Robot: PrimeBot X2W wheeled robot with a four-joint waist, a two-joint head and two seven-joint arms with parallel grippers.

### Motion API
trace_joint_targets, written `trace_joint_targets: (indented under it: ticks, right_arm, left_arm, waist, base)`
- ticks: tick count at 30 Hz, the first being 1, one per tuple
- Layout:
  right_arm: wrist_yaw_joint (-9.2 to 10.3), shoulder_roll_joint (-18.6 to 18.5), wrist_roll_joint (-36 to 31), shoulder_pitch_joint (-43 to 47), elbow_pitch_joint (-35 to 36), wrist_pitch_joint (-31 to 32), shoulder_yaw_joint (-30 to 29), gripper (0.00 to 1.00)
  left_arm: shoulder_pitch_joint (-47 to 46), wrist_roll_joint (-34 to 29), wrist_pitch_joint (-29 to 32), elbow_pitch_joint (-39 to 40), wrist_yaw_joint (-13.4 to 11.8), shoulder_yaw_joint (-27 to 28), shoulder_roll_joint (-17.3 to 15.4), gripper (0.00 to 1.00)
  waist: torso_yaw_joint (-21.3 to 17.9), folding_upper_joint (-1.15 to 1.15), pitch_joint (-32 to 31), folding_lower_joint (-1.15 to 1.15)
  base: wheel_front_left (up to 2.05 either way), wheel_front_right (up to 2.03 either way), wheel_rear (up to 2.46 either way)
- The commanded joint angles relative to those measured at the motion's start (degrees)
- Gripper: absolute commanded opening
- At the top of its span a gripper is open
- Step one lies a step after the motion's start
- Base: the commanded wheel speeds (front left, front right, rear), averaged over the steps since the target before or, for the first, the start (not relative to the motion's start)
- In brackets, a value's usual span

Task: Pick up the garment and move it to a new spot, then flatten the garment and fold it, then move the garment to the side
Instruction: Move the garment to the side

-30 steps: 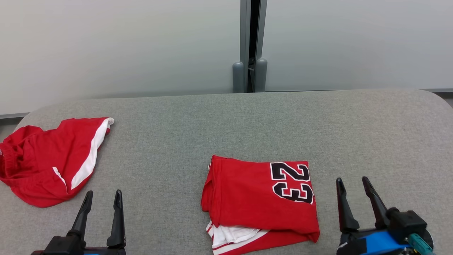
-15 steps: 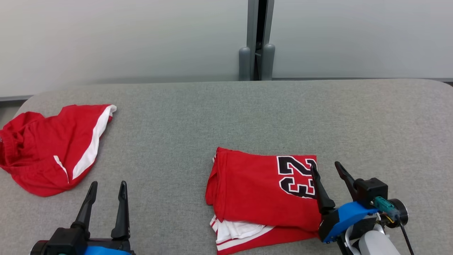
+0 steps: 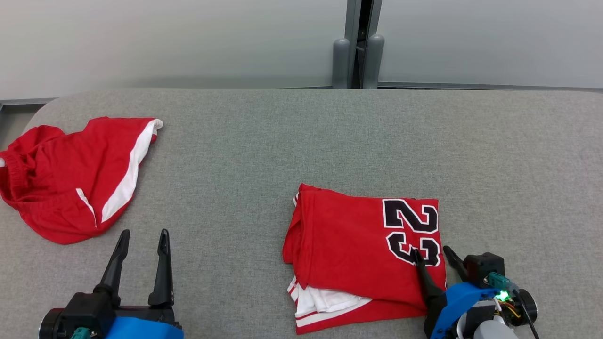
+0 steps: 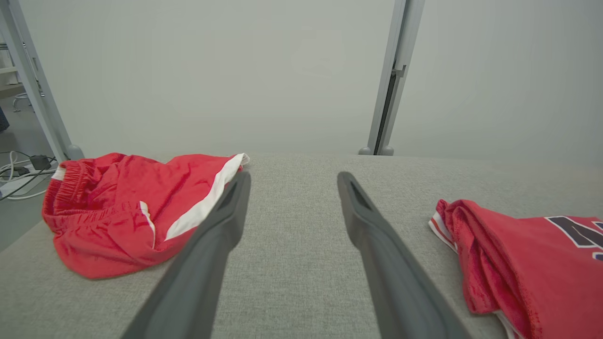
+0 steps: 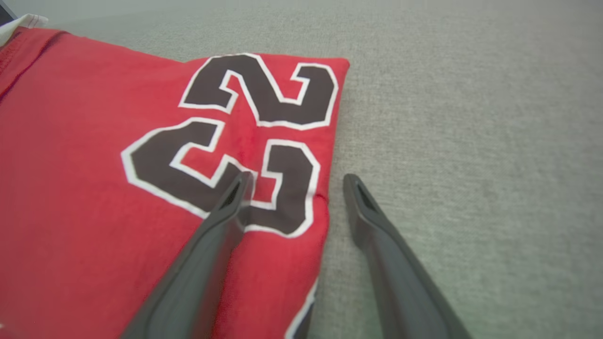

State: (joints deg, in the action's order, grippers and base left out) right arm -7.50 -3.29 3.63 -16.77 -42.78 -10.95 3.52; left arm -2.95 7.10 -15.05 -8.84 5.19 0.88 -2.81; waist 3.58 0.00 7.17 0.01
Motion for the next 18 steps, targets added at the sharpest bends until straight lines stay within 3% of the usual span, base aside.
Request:
trace_joint_targets:
  ticks: [1, 4, 6, 7, 8, 18]
  right_arm:
    - [0.02, -0.1, -0.2, -1.1, -1.7, 0.0, 0.4, 1.00]
    - [0.01, 0.1, 0.8, -1.8, -4.0, -0.3, 2.5, 1.00]
    - [0.00, 0.4, 2.3, -2.3, -5.0, -0.5, 3.6, 0.34]
    - [0.00, 0.4, 2.3, -2.3, -5.0, -0.5, 3.6, 0.34]
    - [0.00, 0.4, 2.8, -2.6, -5.3, -0.6, 4.2, 0.00]
    - [0.04, -3.8, 5.1, -8.7, -4.7, -3.4, 3.4, 0.00]
  left_arm:
    - [-0.9, 0.3, -0.2, 0.0, -0.1, -0.1, -0.2, 1.00]
    - [-1.3, 0.3, -0.2, 0.0, -0.1, -0.1, -0.2, 1.00]
    - [-1.4, 0.3, -0.2, 0.1, -0.2, -0.1, -0.2, 1.00]
    - [-1.4, 0.3, -0.2, 0.1, -0.2, -0.1, -0.2, 1.00]
    - [-1.5, 0.4, -0.2, 0.1, -0.3, -0.1, -0.2, 1.00]
    - [-2.7, 0.6, -0.2, 1.2, -0.7, -0.4, -0.2, 1.00]
  waist:
    - [0.1, 0.00, 0.3, -0.01]
    - [0.2, 0.00, 0.6, -0.01]
    - [0.2, 0.00, 0.7, -0.01]
    - [0.2, 0.00, 0.7, -0.01]
    - [0.2, 0.00, 0.8, -0.01]
    - [-2.6, 0.00, 3.8, -0.01]
  base:
    - [0.00, 0.00, 0.00]
    - [0.00, 0.00, 0.00]
    - [0.00, 0.00, 0.00]
    - [0.00, 0.00, 0.00]
    - [0.00, 0.00, 0.00]
    - [0.00, 0.00, 0.00]
